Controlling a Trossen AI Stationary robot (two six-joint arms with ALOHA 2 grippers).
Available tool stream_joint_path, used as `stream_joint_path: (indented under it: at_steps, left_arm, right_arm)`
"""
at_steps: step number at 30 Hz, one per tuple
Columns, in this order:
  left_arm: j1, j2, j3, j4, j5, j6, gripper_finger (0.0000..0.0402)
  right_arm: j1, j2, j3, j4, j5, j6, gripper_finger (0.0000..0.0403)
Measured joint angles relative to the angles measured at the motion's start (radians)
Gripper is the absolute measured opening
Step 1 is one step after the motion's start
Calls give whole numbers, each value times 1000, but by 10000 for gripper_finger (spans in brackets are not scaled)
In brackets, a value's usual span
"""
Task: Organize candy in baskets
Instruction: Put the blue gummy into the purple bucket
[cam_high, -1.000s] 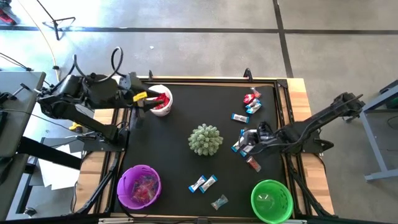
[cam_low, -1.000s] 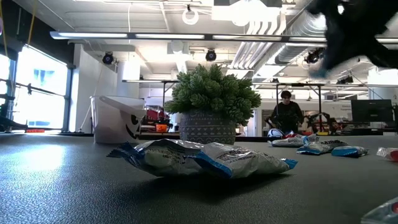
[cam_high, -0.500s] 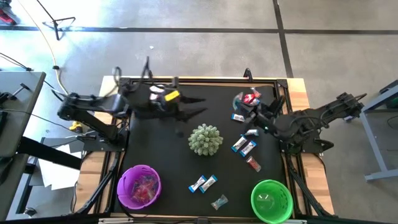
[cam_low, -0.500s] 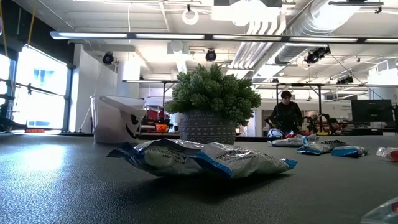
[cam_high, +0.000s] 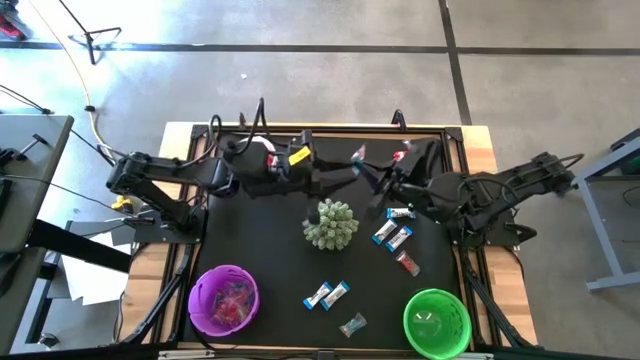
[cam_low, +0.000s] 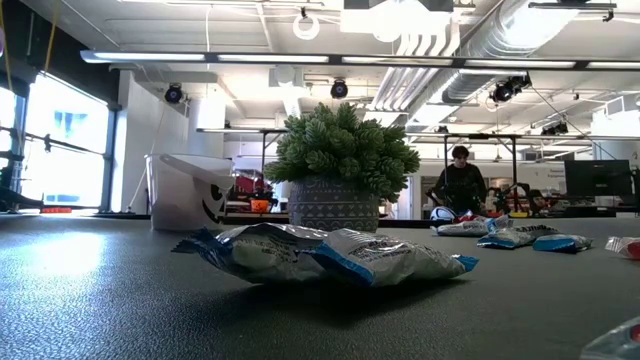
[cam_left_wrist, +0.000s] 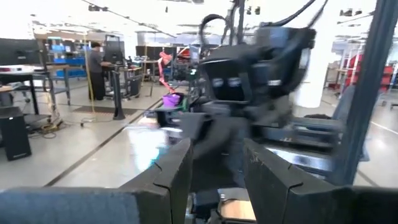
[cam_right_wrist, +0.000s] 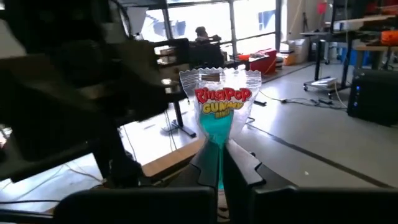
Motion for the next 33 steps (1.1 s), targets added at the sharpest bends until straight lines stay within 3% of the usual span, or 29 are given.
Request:
stream_joint_path:
  at_steps: [7, 14, 33]
  left_arm:
    - [23, 0, 0, -2, -6, 10, 123]
    - [24, -23, 0, -51, -50, 50, 123]
    - [65, -21, 0, -61, -42, 27, 123]
  right_arm:
    - [15, 44, 55, -4, -10, -73, 0]
    - [44, 25, 59, -6, 87, -107, 0]
    - [42, 29, 58, 1, 51, -69, 0]
